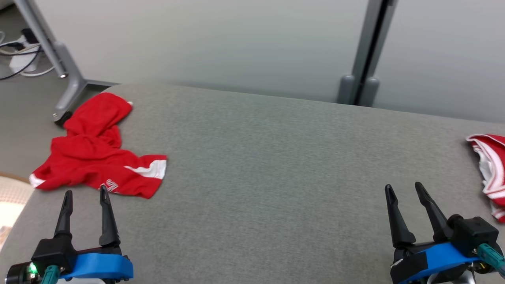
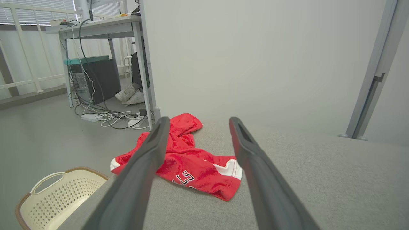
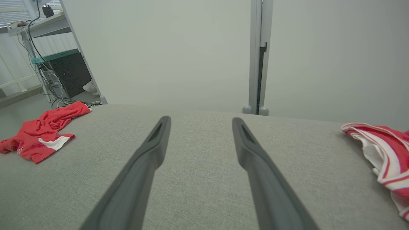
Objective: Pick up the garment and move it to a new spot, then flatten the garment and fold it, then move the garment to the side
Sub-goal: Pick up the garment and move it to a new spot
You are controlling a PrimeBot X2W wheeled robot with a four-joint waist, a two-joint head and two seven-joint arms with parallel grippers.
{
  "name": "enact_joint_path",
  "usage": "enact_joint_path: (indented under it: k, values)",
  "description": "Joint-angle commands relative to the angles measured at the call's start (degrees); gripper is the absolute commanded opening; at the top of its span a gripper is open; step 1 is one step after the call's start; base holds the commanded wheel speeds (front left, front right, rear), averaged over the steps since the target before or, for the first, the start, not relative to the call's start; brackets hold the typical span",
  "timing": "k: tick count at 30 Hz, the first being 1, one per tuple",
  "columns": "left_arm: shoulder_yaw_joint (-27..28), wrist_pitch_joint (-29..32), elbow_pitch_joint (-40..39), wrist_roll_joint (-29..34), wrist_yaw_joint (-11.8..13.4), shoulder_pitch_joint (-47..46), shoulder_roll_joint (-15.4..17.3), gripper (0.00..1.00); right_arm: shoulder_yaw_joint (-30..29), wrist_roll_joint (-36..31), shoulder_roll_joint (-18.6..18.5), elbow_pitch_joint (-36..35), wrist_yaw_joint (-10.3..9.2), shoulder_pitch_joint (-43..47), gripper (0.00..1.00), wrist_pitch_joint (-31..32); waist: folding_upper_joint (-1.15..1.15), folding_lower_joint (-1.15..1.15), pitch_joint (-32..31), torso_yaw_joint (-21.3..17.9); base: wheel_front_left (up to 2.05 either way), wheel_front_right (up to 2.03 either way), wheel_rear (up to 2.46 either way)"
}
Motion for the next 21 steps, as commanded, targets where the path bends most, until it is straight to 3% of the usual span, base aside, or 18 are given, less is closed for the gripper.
enact_joint_path:
  k: [1,10,21]
  values:
    - [0.13,-0.13,-0.28,-0.24,0.25,-0.47,0.26,1.00,-0.18,-0.22,0.00,0.25,0.01,-0.58,1.00,-0.21,0.00,0.00,1.08,2.34,0.00,0.00,0.00]
    - [0.77,0.13,-0.91,-0.95,1.11,-0.03,1.04,1.00,0.06,-0.18,0.00,1.18,0.01,-1.10,1.00,-0.35,0.00,0.00,1.30,8.44,0.00,0.00,0.00]
    - [1.13,0.04,-1.28,-1.53,1.86,0.68,1.56,1.00,0.74,-0.32,-0.02,1.99,0.01,-1.29,1.00,-0.42,0.00,0.00,1.47,10.00,0.00,0.00,0.00]
